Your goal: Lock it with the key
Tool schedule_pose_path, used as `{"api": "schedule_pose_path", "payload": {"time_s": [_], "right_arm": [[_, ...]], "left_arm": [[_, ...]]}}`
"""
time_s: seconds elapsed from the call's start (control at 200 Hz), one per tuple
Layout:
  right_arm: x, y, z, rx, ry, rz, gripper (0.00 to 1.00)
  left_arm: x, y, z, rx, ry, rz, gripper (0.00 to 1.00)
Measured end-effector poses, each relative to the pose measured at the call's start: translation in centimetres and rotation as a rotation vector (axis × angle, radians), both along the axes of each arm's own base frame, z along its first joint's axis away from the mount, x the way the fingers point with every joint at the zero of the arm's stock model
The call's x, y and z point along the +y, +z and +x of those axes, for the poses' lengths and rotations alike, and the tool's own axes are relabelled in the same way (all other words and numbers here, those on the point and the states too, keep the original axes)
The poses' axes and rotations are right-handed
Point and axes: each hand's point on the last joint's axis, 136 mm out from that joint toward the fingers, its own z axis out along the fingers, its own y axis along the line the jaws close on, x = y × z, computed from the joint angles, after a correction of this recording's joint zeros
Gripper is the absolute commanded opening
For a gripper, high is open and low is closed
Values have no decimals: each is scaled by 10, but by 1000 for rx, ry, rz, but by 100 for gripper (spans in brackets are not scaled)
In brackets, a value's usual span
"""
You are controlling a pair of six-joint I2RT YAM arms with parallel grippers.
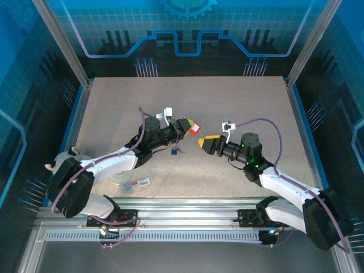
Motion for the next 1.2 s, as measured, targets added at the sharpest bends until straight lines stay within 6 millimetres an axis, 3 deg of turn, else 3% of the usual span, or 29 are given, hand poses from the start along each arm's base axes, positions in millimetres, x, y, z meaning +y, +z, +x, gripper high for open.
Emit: {"api": "schedule_pose_path", "payload": {"time_s": [0.345,0.595,0.926,1.196], "right_arm": [[-14,5,11,42,-49,52,55],[-14,4,12,112,-63,94,54],[-32,4,18,174,-175,114,56],[-30,-4,24,238,-186,126,52]], "left_arm": [[-4,-2,0,-6,-18,-8,0],[-5,5,-1,-16,-23,-33,0],[-6,0,-4,-4,-33,-34,0],[-10,0,-8,-3,-49,-34,0]]}}
